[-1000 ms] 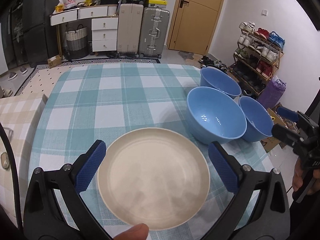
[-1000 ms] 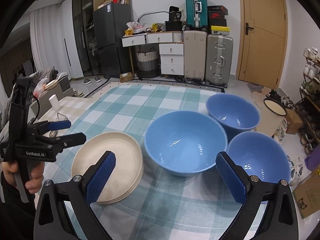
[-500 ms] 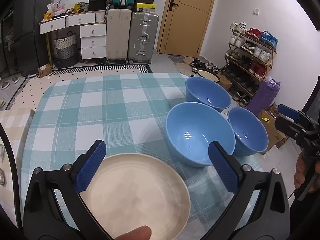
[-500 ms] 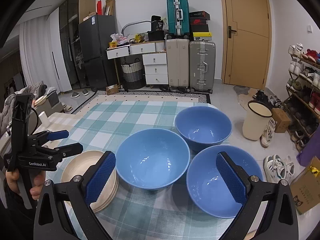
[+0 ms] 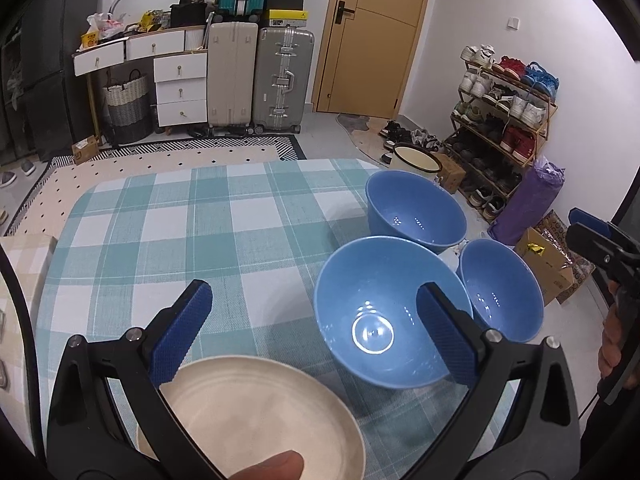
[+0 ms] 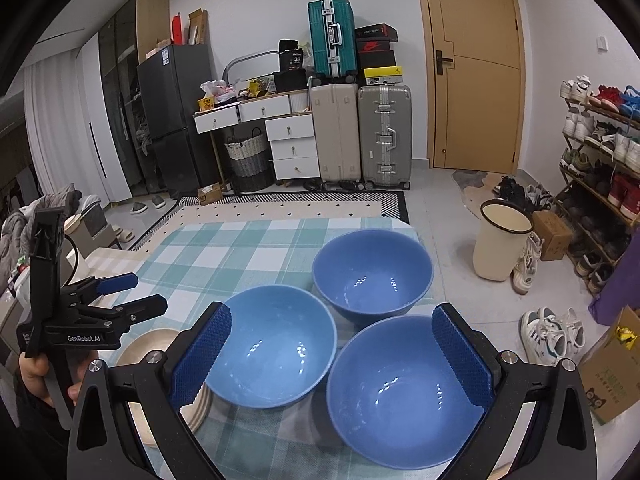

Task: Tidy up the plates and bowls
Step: 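Move both grippers to the rim of a large light-blue bowl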

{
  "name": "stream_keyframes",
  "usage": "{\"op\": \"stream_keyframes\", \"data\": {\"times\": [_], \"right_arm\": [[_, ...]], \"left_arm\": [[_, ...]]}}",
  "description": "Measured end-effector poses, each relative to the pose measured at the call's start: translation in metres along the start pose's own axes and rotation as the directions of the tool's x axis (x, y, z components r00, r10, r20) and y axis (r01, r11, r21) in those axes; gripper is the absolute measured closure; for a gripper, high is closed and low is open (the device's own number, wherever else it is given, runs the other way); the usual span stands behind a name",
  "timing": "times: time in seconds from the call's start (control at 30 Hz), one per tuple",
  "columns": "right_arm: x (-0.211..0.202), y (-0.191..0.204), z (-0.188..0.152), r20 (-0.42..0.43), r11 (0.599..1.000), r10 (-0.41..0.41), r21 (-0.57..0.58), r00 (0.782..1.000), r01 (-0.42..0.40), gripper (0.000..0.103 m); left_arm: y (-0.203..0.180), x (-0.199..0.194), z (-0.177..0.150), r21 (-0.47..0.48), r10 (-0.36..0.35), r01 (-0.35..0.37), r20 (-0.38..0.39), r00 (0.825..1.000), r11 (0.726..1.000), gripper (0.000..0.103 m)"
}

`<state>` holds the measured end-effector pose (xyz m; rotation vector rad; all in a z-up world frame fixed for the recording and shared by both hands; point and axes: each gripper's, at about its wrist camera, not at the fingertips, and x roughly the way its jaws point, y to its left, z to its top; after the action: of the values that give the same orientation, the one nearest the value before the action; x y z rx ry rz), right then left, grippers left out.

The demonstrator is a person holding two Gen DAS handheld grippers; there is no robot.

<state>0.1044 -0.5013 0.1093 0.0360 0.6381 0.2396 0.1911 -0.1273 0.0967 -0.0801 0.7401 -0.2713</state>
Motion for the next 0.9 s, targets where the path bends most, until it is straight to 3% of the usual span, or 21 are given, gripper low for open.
{"op": "stream_keyframes", "data": {"times": [0.2,0.4,0.9], "right_arm": [[0.012,-0.014,0.010,-0.019,1.000,-0.021,0.013,1.000,0.022,0.001],[0.027,-0.022,0.019,-0.032,1.000,-0.030,0.007,0.999,0.030,0.001],[0.072,-0.045,0.037,-0.090,0.998,-0.037,0.050,0.995,0.042,0.001]], "left_arm": [[-0.010,0.021,0.014,0.021,-0.055,0.056,-0.013,0.998,0.998,0.001],[-0.009,0.042,0.027,-0.026,-0.082,0.081,-0.029,0.996,0.996,0.001],[-0.016,0.095,0.059,-0.017,-0.049,0.048,-0.085,0.995,0.999,0.001]]}}
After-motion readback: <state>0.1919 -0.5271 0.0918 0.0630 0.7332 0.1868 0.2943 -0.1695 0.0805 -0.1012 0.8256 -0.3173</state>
